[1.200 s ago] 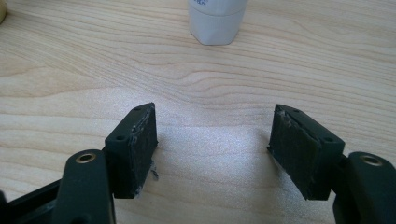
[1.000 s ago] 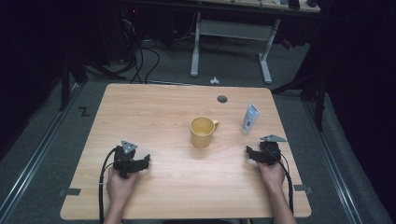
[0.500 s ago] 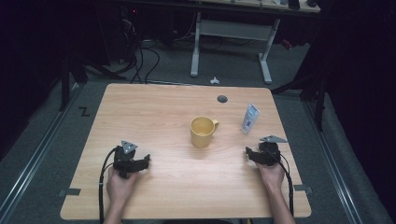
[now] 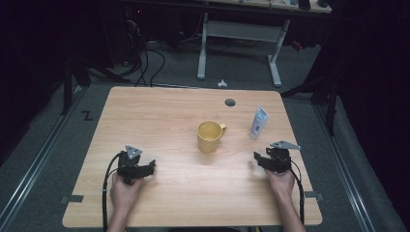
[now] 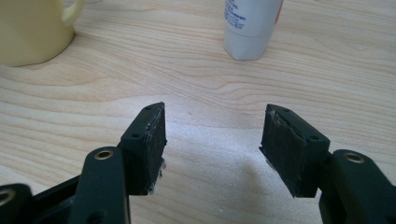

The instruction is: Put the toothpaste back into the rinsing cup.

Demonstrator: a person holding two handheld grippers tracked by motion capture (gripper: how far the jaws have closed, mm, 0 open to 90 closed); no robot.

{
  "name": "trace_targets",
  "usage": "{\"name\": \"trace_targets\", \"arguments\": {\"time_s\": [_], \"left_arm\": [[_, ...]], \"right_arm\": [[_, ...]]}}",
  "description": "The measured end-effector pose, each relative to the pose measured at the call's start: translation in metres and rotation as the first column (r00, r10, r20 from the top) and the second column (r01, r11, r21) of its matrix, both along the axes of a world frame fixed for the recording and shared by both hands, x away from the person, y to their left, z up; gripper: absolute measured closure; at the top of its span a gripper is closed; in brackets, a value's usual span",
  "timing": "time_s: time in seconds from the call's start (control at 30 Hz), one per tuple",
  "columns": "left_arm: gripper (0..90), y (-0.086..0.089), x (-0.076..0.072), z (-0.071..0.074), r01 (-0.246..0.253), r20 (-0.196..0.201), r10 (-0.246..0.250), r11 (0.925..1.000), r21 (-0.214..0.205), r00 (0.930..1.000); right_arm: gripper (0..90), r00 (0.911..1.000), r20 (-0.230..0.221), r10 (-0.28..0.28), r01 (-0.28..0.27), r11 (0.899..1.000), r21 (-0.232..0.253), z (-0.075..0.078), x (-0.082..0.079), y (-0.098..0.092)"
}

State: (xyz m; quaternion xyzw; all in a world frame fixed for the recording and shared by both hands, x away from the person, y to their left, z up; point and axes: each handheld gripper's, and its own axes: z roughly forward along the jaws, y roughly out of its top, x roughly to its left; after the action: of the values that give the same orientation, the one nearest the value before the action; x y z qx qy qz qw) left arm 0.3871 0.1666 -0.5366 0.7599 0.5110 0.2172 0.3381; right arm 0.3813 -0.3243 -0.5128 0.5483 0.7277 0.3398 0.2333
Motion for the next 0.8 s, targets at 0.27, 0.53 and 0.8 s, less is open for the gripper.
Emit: {"name": "trace_targets", "arguments": {"time_s": [0.27,0.53,0.8], "left_arm": [[21.8,0.000,0.000,0.000,0.001,-0.001,-0.001,1.0000,0.000,1.0000],[21.8,0.000,0.000,0.000,0.000,-0.002,0.000,1.0000,0.000,1.0000],[21.8,0.000,0.000,0.000,0.000,-0.001,0.000,1.0000,-0.001,1.0000]], "right_arm": [[41.2,0.9997,0.020,0.011,-0.012,0.999,0.032,0.006,-0.006,0.002],[44.1,0.9979,0.062,0.021,-0.024,0.999,0.048,0.014,-0.012,0.005],[44.4,0.9975,0.063,0.032,-0.037,0.996,0.081,0.022,-0.014,0.006]]}}
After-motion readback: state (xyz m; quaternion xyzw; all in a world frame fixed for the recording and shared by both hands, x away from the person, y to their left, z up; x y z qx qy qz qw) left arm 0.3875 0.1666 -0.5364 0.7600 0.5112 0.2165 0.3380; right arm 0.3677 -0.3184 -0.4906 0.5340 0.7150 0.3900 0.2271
